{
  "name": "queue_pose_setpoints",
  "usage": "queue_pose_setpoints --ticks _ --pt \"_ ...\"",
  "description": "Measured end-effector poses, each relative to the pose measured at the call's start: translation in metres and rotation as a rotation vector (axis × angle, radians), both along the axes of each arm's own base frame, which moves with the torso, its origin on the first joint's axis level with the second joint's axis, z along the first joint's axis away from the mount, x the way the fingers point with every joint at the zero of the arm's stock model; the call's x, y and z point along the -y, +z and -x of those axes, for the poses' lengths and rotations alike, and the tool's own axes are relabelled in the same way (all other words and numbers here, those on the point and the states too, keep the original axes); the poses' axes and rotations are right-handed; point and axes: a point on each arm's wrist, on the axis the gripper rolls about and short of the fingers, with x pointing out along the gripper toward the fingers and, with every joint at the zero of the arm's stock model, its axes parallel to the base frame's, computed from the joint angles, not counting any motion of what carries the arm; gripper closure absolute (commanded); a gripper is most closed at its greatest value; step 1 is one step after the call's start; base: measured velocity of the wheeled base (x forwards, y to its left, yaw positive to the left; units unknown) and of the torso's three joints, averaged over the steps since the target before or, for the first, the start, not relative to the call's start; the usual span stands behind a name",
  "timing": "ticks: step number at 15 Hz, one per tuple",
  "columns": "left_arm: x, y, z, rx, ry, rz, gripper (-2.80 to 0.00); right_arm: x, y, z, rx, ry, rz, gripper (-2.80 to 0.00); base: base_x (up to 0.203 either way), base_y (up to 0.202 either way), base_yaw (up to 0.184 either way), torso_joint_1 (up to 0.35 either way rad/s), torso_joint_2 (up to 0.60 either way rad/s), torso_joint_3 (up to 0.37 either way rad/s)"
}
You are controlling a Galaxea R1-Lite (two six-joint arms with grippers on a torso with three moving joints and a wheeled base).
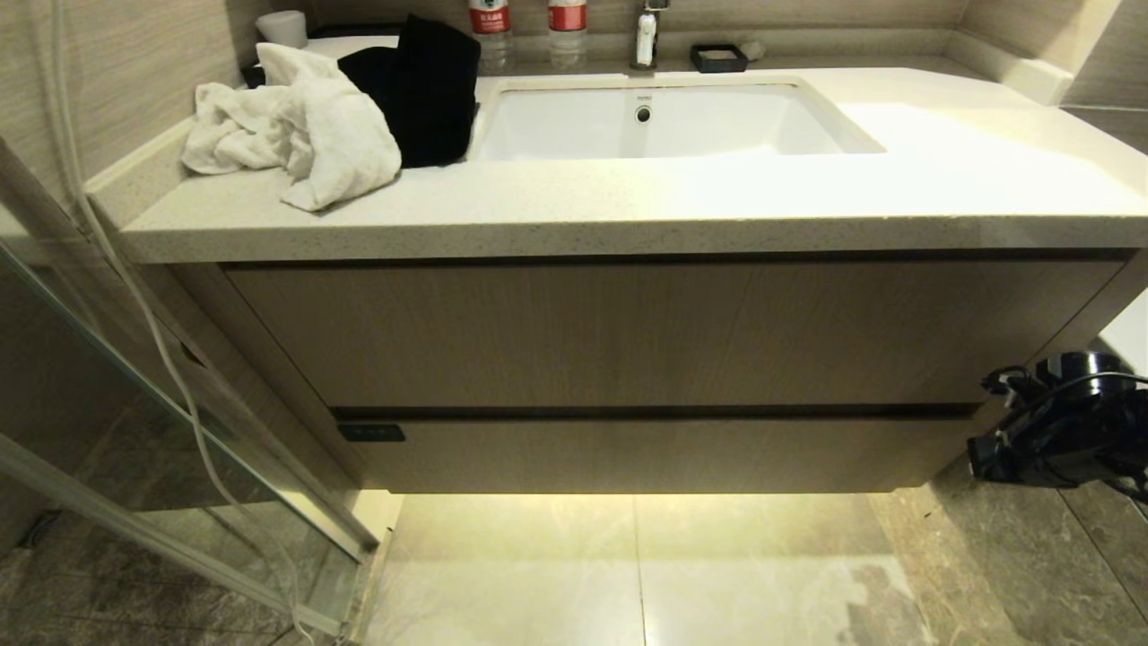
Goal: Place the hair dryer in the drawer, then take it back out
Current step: Close the drawer, then pull open the drawer
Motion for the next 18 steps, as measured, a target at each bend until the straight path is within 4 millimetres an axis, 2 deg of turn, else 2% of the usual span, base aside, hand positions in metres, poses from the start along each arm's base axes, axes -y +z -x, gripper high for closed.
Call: queue_pose_setpoints --ticks 1,3,5,7,9,12,15,18 --pt "0.000 0.000 0.000 0.000 0.000 0.000 0.00 -0.002 0.010 0.002 0.028 0.014 -0.014 0.00 0.000 0.000 0.000 0.000 0.00 0.000" --pt "0.000 0.000 0.000 0.000 0.000 0.000 0.00 -0.013 0.042 0.007 0.116 0.039 -0.039 0.00 0.000 0.000 0.000 0.000 0.00 0.000" --pt "0.000 0.000 0.000 0.000 0.000 0.000 0.00 -0.027 0.075 0.022 0.195 0.057 -0.042 0.00 0.000 0.000 0.000 0.000 0.00 0.000" --pt "0.000 0.000 0.000 0.000 0.000 0.001 0.00 -0.046 0.107 0.048 0.265 0.080 -0.031 0.00 0.000 0.000 0.000 0.000 0.00 0.000" --pt "0.000 0.000 0.000 0.000 0.000 0.000 0.00 -0.069 0.130 0.084 0.326 0.118 -0.017 0.00 0.000 0.000 0.000 0.000 0.00 0.000" --pt "0.000 0.000 0.000 0.000 0.000 0.001 0.00 -0.104 0.141 0.147 0.381 0.187 -0.013 0.00 0.000 0.000 0.000 0.000 0.00 0.000" --pt "0.000 0.000 0.000 0.000 0.000 0.000 0.00 -0.130 0.130 0.208 0.418 0.250 -0.011 0.00 0.000 0.000 0.000 0.000 0.00 0.000" --pt "0.000 0.000 0.000 0.000 0.000 0.000 0.00 -0.146 0.115 0.265 0.465 0.289 -0.003 0.00 0.000 0.000 0.000 0.000 0.00 0.000"
